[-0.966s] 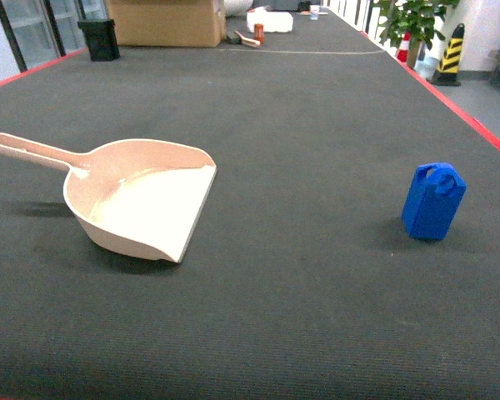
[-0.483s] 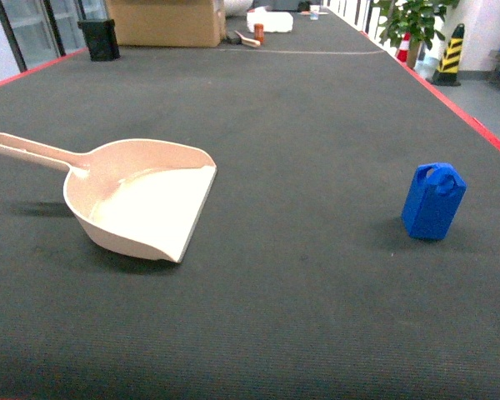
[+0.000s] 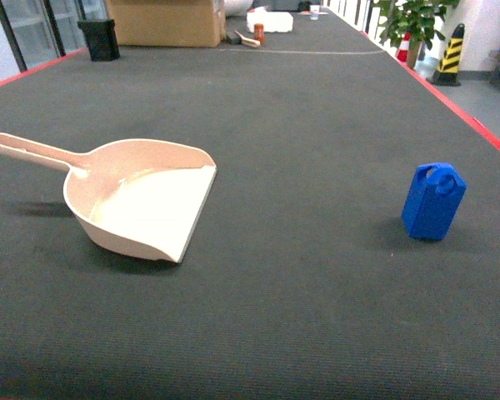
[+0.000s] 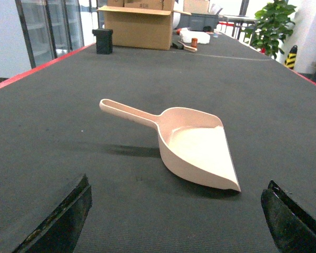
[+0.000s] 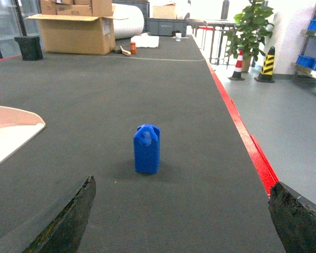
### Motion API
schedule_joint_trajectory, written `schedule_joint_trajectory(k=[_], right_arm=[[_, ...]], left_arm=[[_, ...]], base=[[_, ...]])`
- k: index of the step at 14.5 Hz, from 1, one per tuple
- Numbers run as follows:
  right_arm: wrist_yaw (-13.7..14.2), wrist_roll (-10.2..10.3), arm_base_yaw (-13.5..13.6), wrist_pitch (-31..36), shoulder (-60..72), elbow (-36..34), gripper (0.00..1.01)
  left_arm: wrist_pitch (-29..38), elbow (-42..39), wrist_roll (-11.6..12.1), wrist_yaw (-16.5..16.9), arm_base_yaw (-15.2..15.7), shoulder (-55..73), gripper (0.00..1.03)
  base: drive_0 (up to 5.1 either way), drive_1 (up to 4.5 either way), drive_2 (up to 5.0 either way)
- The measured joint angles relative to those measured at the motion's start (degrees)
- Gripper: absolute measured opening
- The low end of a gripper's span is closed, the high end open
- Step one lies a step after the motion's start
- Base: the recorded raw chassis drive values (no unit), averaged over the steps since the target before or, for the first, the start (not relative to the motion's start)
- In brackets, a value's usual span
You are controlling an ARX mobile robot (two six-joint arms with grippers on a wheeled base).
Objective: Place part in tray to right shelf
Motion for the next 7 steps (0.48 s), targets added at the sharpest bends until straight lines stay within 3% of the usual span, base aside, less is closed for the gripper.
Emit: schedule_joint_trajectory(k=[7], right_arm=[[0.00,0.00,0.00,0.00,0.00,0.00,0.98]], left_arm=[[0.00,0.00,0.00,0.00,0.00,0.00,0.98]], base=[[0.0,0.00,0.0]])
